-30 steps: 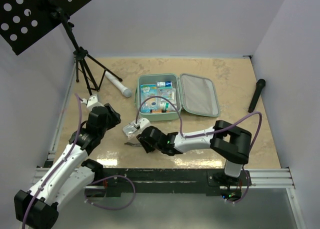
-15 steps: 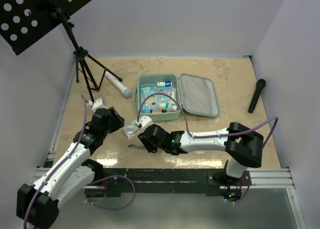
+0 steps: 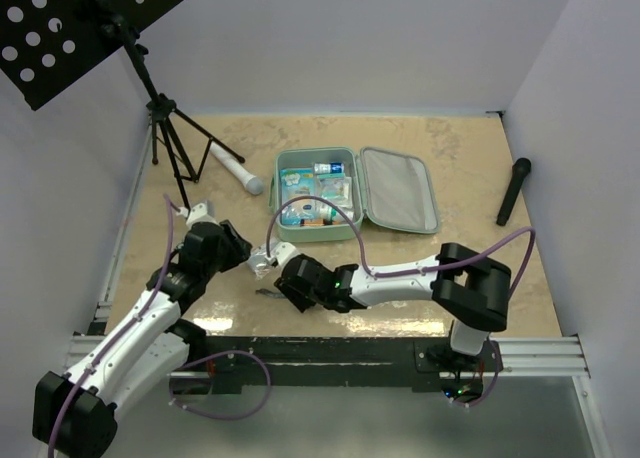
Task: Organize the medicine kit
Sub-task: Move the scissors to the center of the board.
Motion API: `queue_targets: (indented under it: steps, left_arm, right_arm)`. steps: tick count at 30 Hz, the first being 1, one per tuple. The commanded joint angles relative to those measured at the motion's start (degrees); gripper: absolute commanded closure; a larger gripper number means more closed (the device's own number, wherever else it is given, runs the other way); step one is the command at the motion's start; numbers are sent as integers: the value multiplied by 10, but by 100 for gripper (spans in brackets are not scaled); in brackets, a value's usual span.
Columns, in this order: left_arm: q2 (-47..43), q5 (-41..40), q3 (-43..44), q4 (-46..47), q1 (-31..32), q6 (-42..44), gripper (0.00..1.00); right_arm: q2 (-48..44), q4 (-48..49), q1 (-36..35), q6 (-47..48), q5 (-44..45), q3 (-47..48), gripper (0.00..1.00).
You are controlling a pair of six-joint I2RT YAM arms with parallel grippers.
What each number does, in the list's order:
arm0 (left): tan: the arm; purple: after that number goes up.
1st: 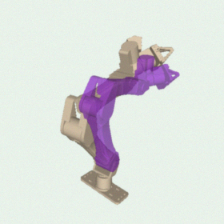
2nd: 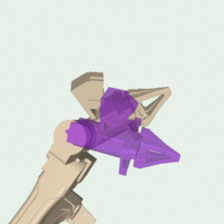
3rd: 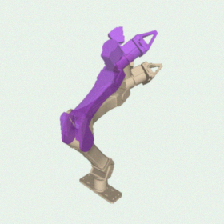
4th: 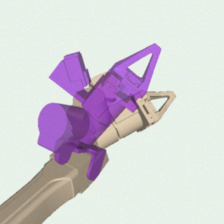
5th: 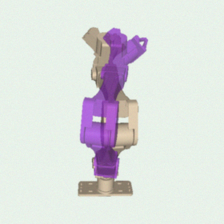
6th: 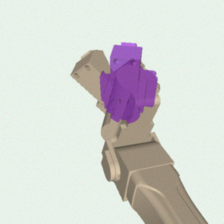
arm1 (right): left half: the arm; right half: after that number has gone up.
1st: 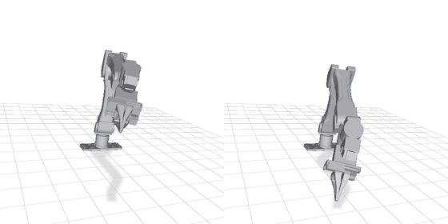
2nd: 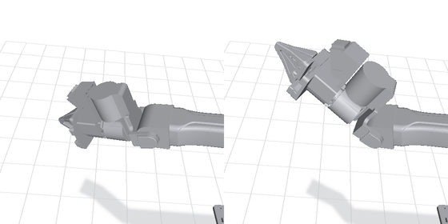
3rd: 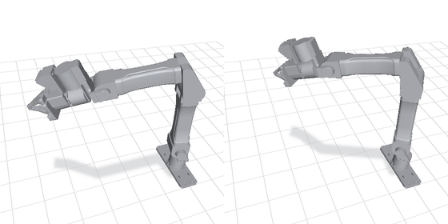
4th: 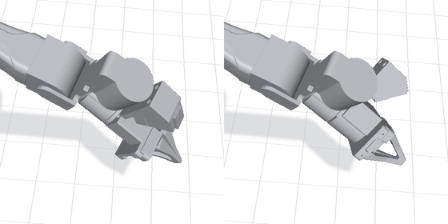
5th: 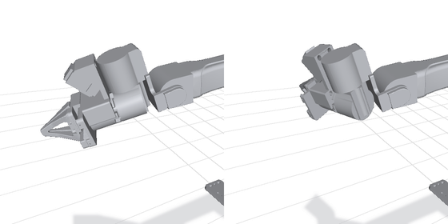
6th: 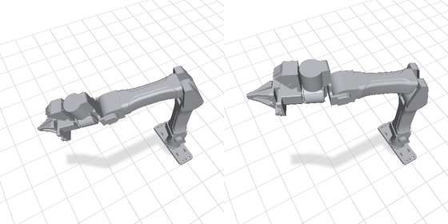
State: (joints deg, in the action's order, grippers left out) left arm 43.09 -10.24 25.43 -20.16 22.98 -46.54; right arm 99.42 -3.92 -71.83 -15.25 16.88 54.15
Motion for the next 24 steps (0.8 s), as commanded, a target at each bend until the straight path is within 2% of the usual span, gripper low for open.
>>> queue_targets:
  steps: [1, 10, 19, 24]
  left_arm:
    - [-6, 31, -13, 28, -2, -12, 48]
    - [20, 87, -41, 63, -2, -16, 52]
    - [11, 82, -40, 61, -2, -14, 52]
    - [9, 81, -41, 60, -2, -13, 52]
  right_arm:
    - [13, -11, -4, 0, 3, 19, 47]
    - [44, -18, -4, -95, -40, 11, 57]
    - [70, -15, 5, -196, -59, -9, 58]
    - [69, -20, 10, -207, -64, -23, 69]
